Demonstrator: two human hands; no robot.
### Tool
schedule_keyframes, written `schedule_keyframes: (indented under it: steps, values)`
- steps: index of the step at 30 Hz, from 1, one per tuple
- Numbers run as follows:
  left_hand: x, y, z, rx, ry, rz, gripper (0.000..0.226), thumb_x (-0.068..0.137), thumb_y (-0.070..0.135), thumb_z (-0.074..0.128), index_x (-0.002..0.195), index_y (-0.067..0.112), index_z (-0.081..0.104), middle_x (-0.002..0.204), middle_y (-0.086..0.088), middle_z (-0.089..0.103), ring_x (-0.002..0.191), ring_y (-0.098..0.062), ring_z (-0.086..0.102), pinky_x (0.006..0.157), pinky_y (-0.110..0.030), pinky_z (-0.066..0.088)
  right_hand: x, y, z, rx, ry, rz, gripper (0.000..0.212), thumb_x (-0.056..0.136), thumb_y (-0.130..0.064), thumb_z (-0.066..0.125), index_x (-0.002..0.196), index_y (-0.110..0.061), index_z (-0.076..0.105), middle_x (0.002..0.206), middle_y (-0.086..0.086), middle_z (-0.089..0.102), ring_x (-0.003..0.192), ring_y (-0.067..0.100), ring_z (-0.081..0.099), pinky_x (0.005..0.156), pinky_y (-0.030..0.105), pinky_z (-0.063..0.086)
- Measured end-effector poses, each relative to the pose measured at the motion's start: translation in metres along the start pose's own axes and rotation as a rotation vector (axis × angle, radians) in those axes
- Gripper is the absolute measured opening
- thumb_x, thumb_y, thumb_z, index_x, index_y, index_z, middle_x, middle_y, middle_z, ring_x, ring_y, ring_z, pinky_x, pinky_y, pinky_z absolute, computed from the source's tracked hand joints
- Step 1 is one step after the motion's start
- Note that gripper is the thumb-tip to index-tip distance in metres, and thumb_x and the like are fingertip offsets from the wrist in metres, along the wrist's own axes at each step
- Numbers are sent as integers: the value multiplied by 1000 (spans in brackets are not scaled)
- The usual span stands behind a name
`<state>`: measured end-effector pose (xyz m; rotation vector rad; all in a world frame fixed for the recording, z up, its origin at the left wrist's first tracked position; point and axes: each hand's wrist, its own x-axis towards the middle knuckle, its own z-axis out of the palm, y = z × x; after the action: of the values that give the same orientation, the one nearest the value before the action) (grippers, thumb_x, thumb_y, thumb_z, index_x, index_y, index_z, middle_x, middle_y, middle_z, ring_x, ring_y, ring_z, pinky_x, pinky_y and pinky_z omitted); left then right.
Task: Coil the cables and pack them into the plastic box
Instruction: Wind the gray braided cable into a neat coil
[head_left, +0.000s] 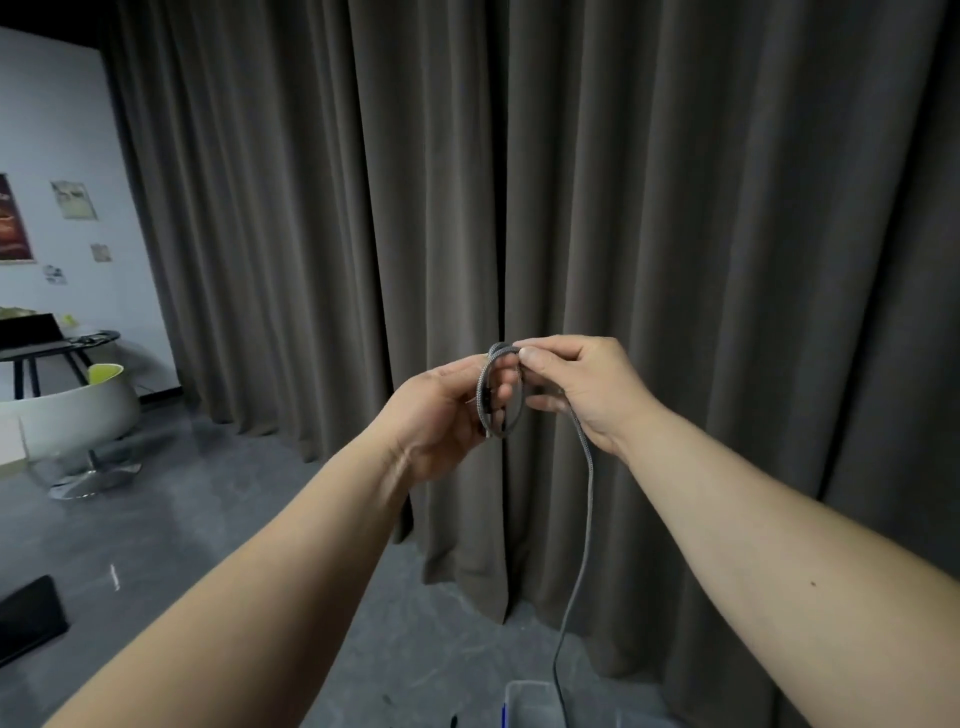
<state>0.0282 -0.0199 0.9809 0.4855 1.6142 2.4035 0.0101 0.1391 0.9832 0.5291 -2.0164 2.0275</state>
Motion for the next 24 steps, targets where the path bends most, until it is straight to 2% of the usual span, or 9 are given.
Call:
schedule_keyframes:
  steps: [6, 9, 11, 15, 18, 21, 24]
  values:
    - [14, 2, -11, -237, 42, -33, 17, 88, 9, 53, 81, 9, 68, 70, 1, 63, 59, -7, 61, 64, -22, 47, 14, 10, 22, -35, 105, -35, 13, 89, -10, 64, 91, -18, 73, 88, 4, 73, 83, 13, 66, 65, 26, 52]
    - [22, 1, -19, -362, 59, -25, 11, 79, 10, 57, 80, 9, 68, 71, -1, 61, 57, -7, 61, 69, -26, 50, 18, 14, 24, -42, 104, -33, 14, 88, -8, 66, 85, -20, 74, 84, 2, 72, 82, 14, 66, 71, 28, 55]
    - [29, 3, -26, -433, 60, -11, 13, 89, 11, 52, 84, 12, 64, 73, 1, 61, 58, -9, 60, 77, -30, 49, 20, 17, 23, -69, 103, -34, 16, 87, -8, 67, 81, -22, 74, 79, -2, 72, 82, 14, 66, 71, 28, 55]
    - [33, -5, -27, -287, 29, 40, 21, 99, 14, 45, 87, 15, 62, 75, 1, 63, 68, -9, 62, 84, -36, 49, 27, 21, 17, -80, 139, -46, 15, 86, -8, 68, 81, -20, 74, 82, 2, 72, 84, 17, 67, 71, 29, 56]
    - [34, -9, -20, -126, 25, 77, 21, 99, 10, 43, 88, 12, 61, 74, -2, 62, 66, -12, 60, 87, -37, 45, 32, 20, 13, -90, 138, -64, 15, 87, -8, 67, 83, -20, 74, 84, 2, 73, 85, 17, 67, 69, 27, 55]
    - [36, -8, -16, 2, 35, 141, 21, 98, 7, 41, 86, 7, 58, 67, -5, 52, 56, -14, 49, 74, -32, 43, 38, 21, 6, -105, 151, -94, 19, 86, -9, 67, 79, -25, 73, 74, -3, 71, 76, 12, 67, 65, 27, 54]
    - [40, -12, -13, 102, 55, 229, 23, 97, 13, 38, 86, 5, 57, 59, -3, 41, 50, -14, 34, 57, -27, 32, 41, 20, -2, -105, 154, -124, 18, 86, -10, 68, 78, -26, 73, 71, -3, 70, 74, 13, 66, 65, 28, 55]
